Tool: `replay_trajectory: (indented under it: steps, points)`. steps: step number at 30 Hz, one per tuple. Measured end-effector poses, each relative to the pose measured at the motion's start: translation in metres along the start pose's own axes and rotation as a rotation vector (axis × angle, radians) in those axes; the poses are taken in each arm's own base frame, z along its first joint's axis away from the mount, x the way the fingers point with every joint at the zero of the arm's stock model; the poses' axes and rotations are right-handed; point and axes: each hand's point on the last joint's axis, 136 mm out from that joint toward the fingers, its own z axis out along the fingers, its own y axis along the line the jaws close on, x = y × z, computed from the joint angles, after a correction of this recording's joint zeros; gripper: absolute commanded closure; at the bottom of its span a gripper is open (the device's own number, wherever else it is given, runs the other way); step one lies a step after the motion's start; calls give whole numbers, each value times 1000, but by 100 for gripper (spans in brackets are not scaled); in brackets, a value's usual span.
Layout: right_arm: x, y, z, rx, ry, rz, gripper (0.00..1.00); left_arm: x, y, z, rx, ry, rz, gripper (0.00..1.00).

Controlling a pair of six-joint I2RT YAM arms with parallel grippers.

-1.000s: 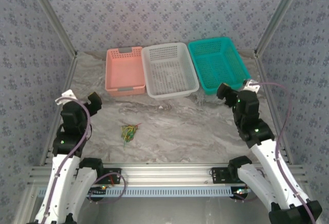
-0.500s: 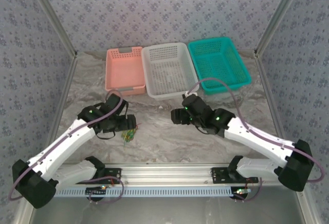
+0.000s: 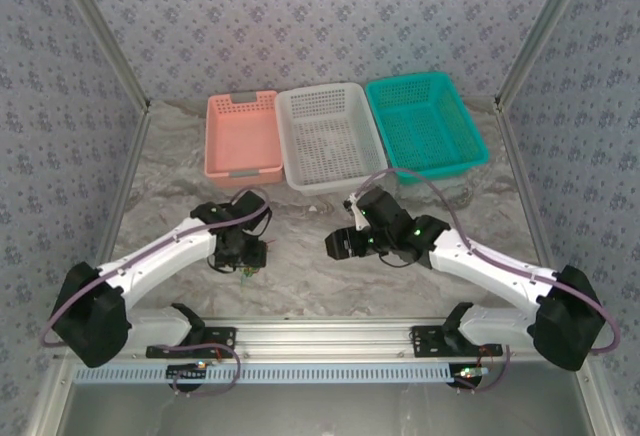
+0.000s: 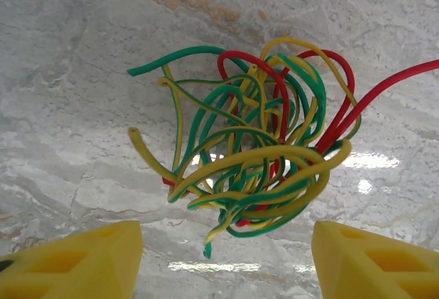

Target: Untangle the cables

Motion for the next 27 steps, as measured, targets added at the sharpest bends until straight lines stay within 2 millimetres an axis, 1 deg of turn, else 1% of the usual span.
replay_trajectory:
  steps: [2, 4, 6, 8, 10, 14, 17, 20, 23, 27]
  points:
    - [6, -2, 4, -4, 10, 10, 32, -1, -1, 5, 2, -2, 16, 42]
    - [11, -1, 7, -10, 15, 19, 34, -1, -3, 15, -2, 4, 36, 53]
    - [10, 3, 9, -21, 9, 30, 37, -2, -4, 26, -11, 20, 51, 72]
    - [8, 6, 12, -30, 2, 41, 39, -3, -7, 31, -6, 21, 71, 85]
    - [7, 7, 14, -32, 3, 49, 41, -8, -10, 32, 12, 2, 75, 100]
    - [7, 6, 18, -26, 12, 73, 44, -20, -18, 27, 59, -57, 78, 100]
    - [-1, 7, 16, -34, -1, 97, 45, -30, -27, 19, 118, -105, 76, 100]
    - [-21, 10, 8, -68, -40, 153, 46, -43, -48, 0, 259, -168, 66, 100]
    - [-45, 12, 0, -125, -87, 232, 44, -58, -73, -20, 420, -228, 43, 100]
    - [-75, 16, -3, -201, -131, 341, 43, -77, -106, -43, 608, -283, 14, 100]
